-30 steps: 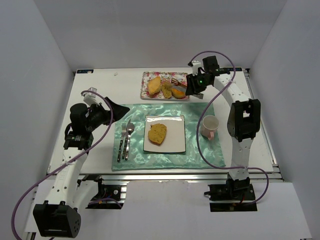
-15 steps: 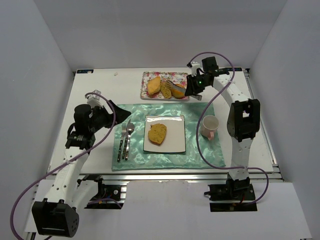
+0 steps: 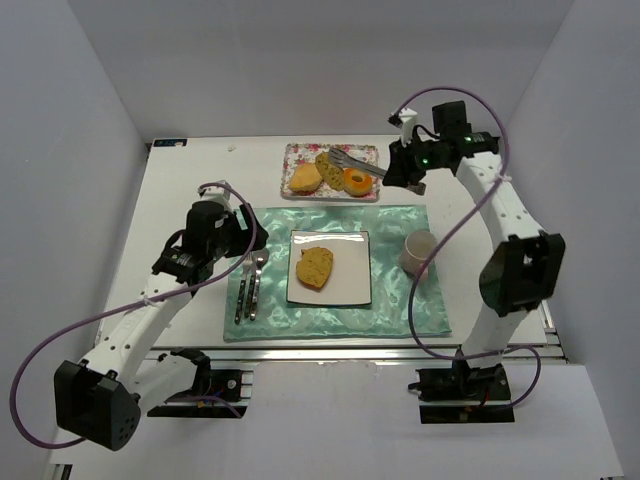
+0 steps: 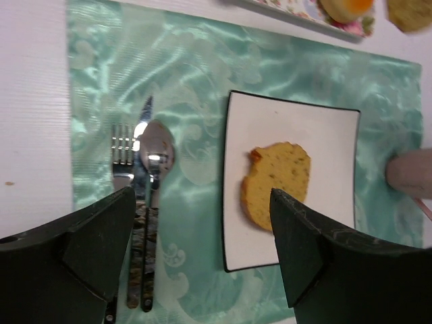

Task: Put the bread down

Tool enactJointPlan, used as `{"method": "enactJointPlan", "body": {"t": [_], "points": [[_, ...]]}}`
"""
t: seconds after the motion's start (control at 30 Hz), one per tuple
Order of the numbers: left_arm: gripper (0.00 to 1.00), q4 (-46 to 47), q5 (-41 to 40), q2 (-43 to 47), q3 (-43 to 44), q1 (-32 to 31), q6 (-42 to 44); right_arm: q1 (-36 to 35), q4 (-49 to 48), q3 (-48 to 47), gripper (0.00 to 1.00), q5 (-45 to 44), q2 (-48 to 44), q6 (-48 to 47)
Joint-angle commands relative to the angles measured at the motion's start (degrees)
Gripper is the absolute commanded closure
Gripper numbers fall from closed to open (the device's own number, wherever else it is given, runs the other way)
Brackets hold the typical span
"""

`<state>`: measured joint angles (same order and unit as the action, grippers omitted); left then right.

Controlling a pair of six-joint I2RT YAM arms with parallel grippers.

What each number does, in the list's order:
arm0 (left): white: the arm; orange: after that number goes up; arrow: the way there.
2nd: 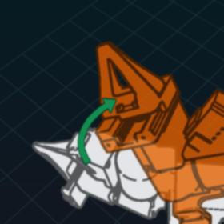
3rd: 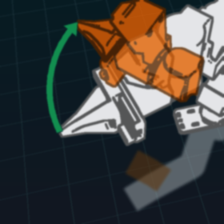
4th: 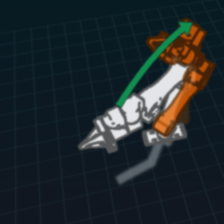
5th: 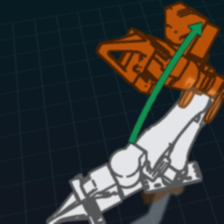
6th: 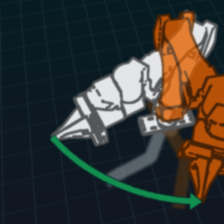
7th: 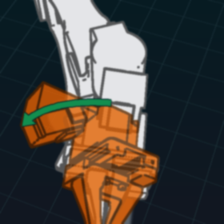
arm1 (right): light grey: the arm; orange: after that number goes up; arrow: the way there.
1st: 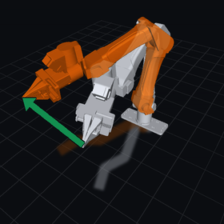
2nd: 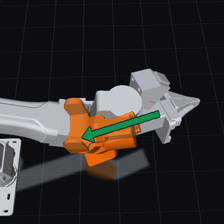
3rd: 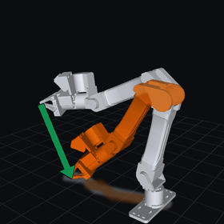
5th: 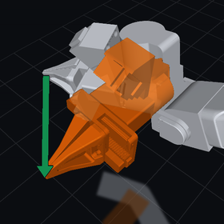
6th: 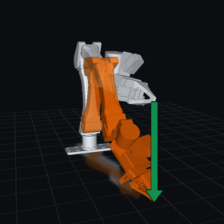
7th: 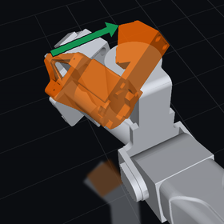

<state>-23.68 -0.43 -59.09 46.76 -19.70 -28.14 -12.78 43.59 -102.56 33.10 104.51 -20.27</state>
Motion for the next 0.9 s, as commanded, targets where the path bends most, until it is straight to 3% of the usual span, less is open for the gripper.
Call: {"method": "enactJointPlan", "body": {"t": [0.0,0.1,0.2,0.47,0.67,0.87], "points": [[0.11,-1.10,-8.18,1.78,1.05,-0.16,0.81,-0.05,7.27,4.20,0.82,4.51,-6.33,-10.55],[0.11,-0.93,-9.41,2.40,0.70,-0.16,0.81,-0.84,16.41,6.93,0.82,5.22,-9.58,-20.57],[0.11,-0.14,-9.42,2.23,0.00,-0.16,1.51,-2.86,20.47,16.12,0.83,1.27,-14.31,-27.43],[0.10,0.74,-7.66,2.22,-1.14,-0.25,1.33,-6.12,16.61,28.02,0.82,-7.70,-20.13,-26.75],[0.10,0.30,-7.48,3.19,-1.67,-0.25,1.42,-6.47,15.21,27.86,0.56,-9.19,-20.22,-24.99],[0.10,0.74,-6.96,3.63,-2.20,-0.25,0.98,-6.47,13.89,24.96,0.48,-9.11,-19.87,-23.15]]}}
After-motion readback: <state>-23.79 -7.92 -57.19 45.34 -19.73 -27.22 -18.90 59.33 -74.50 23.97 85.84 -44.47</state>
